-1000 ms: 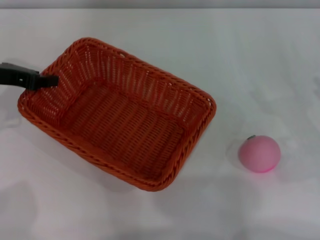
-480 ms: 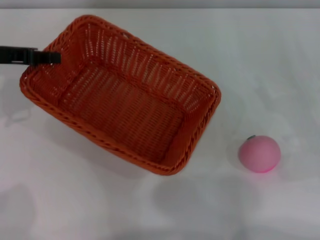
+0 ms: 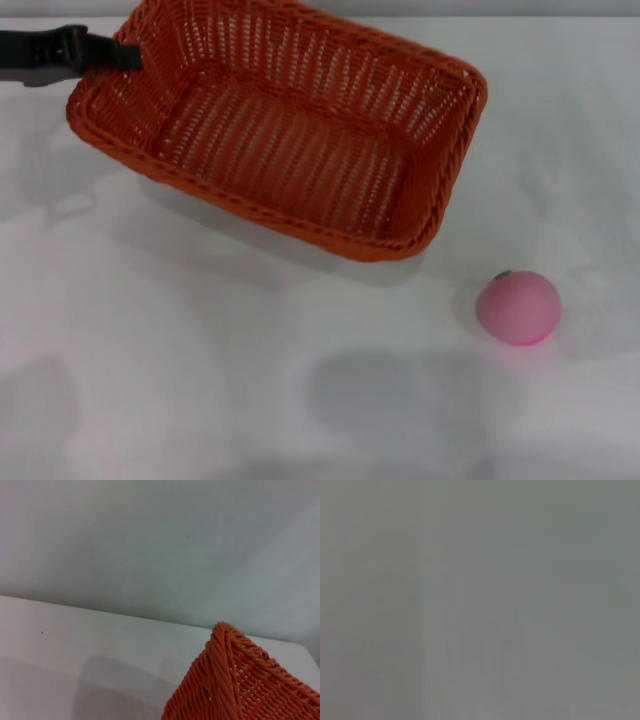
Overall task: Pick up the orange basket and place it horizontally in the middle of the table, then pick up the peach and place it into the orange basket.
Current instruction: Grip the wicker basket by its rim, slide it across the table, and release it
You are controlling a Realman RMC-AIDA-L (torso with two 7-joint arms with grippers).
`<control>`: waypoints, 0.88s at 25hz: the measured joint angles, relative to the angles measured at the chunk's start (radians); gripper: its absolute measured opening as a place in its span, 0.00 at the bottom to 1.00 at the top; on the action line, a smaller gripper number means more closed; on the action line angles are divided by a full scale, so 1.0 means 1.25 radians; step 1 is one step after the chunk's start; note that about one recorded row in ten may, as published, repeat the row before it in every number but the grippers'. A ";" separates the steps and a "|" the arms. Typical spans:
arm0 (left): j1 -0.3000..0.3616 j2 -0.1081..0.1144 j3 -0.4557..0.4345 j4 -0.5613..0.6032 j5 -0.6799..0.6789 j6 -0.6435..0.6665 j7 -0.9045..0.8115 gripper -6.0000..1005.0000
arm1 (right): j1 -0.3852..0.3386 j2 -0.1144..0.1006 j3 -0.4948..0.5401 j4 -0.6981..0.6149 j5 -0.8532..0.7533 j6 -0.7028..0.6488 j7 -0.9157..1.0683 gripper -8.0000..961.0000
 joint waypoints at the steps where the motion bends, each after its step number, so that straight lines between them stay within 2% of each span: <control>1: -0.004 -0.002 0.002 0.000 0.000 0.008 -0.020 0.16 | 0.001 0.000 0.000 -0.003 0.000 0.000 0.000 0.80; 6: -0.016 -0.018 0.026 0.001 0.031 0.055 -0.114 0.16 | 0.007 -0.001 -0.003 -0.011 -0.001 -0.004 -0.008 0.80; 12: -0.037 -0.043 0.108 0.001 0.053 0.111 -0.254 0.16 | 0.009 0.000 -0.007 -0.016 -0.005 -0.006 -0.009 0.80; 16: -0.049 -0.053 0.140 0.001 0.054 0.138 -0.321 0.16 | 0.010 0.000 -0.007 -0.018 -0.005 -0.006 -0.009 0.80; 22: -0.085 -0.058 0.142 0.092 0.032 0.179 -0.375 0.16 | 0.011 -0.001 -0.008 -0.018 -0.007 -0.005 -0.009 0.80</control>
